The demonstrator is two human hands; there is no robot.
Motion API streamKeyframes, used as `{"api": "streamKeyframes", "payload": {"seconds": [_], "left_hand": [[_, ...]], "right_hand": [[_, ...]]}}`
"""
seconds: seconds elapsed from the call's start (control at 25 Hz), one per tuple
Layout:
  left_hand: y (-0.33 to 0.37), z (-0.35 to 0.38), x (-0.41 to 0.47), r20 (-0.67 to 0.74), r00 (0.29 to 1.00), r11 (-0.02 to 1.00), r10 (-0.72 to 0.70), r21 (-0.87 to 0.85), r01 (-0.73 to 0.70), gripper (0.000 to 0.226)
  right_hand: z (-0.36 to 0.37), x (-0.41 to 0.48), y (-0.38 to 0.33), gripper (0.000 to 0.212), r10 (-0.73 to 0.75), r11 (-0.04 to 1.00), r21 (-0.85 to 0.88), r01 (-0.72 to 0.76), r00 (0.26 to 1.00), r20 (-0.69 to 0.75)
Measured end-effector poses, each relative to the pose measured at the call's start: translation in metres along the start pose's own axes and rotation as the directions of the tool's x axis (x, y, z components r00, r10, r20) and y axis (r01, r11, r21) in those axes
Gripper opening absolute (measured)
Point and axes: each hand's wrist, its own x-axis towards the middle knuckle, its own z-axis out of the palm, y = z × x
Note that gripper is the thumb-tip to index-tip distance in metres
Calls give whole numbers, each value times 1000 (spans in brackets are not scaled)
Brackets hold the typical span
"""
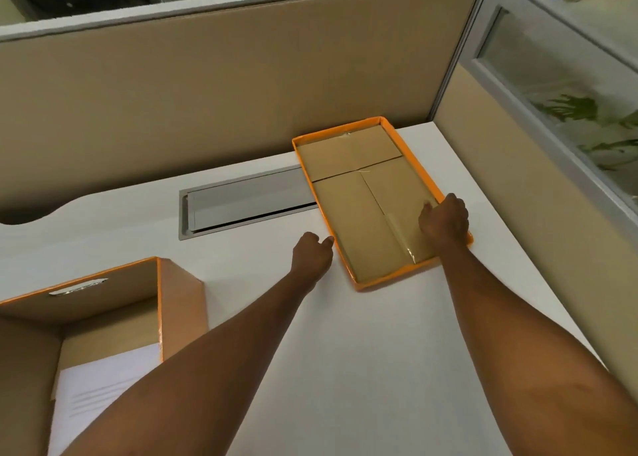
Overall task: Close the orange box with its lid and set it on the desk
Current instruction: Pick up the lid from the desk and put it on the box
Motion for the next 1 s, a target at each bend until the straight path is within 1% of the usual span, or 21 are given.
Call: {"api": "streamKeyframes", "payload": {"seconds": [0.04, 0.08, 0.16, 0.28, 0.4, 0.48, 0.52, 0.6, 0.68, 0.76, 0.92, 1.0], "left_hand": [[3, 2, 4, 12, 1000, 1000, -12, 2, 12, 48], [4, 4, 7, 28, 999, 1000, -17, 5, 16, 55], [3, 9, 11, 68, 997, 999, -27, -22, 29, 59], [2, 12, 10, 130, 991, 993, -42, -100, 55, 48], [-3, 10, 9, 125, 992, 996, -22, -88, 33, 34], [-6, 3, 8, 110, 993, 994, -36, -101, 47, 31], [-7, -1, 7, 105, 994, 993, -34, -109, 46, 33], [-6, -11, 1, 59, 998, 994, -31, -108, 37, 36], [-4, -21, -11, -38, 998, 990, -42, -138, 36, 34], [-3, -34, -26, -122, 992, 988, -41, -151, 22, 31], [-12, -64, -61, -226, 972, 992, 57, -96, -81, 29], [-18, -81, -86, -286, 952, 985, 106, -104, -141, 36]], "right_hand": [[3, 1, 1, 44, 3, 1000, -20, -3, 1000, 1], [5, 2, 2, 44, -2, 999, -50, 2, 1000, -6], [8, 4, 5, 43, -21, 994, -110, 17, 999, -33], [11, 7, 7, 40, 6, 987, -163, -10, 1000, -22], [12, 4, 10, 38, 62, 967, -247, -63, 998, -11], [11, -3, 11, 40, 84, 959, -268, -87, 996, -23], [9, -8, 12, 41, 94, 963, -251, -98, 995, -27], [4, -20, 9, 44, 107, 980, -166, -108, 994, -15], [-3, -38, 3, 45, 119, 990, -82, -117, 993, 22], [-11, -63, -4, 44, 125, 992, -40, -123, 991, 53], [-30, -110, -15, 42, 116, 993, 25, -119, 987, 114], [-46, -132, -20, 38, 101, 993, 50, -110, 982, 160]]}}
